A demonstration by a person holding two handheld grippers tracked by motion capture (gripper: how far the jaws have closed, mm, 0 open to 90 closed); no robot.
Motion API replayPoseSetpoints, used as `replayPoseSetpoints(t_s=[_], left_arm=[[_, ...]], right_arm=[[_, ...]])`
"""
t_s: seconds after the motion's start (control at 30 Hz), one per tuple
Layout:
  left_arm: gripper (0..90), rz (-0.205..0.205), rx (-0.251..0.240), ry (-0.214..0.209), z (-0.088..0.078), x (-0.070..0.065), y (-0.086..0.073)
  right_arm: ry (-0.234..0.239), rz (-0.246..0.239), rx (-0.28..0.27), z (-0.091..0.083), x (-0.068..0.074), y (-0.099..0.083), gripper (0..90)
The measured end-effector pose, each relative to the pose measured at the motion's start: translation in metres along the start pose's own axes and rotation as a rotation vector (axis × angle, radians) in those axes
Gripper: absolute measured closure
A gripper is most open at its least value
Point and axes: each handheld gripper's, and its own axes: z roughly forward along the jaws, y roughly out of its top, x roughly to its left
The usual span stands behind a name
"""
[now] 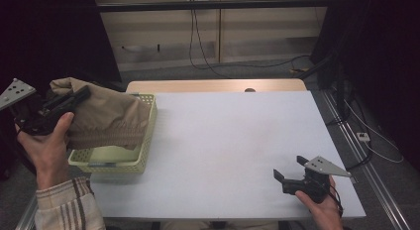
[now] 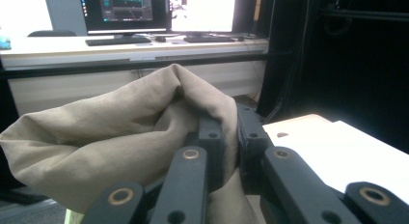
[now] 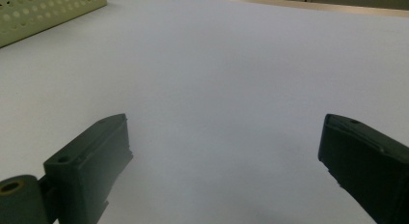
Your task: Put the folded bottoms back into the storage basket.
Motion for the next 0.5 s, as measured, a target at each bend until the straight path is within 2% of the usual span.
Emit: replayPoseSetpoints(t_s=[0.5], left_arm=[[84.1,-0.006,0.108,0.017,0.013,0.02,-0.016]], right_arm=[[0.003,-0.002,-0.001,0.0,0.0,0.0,4.3]])
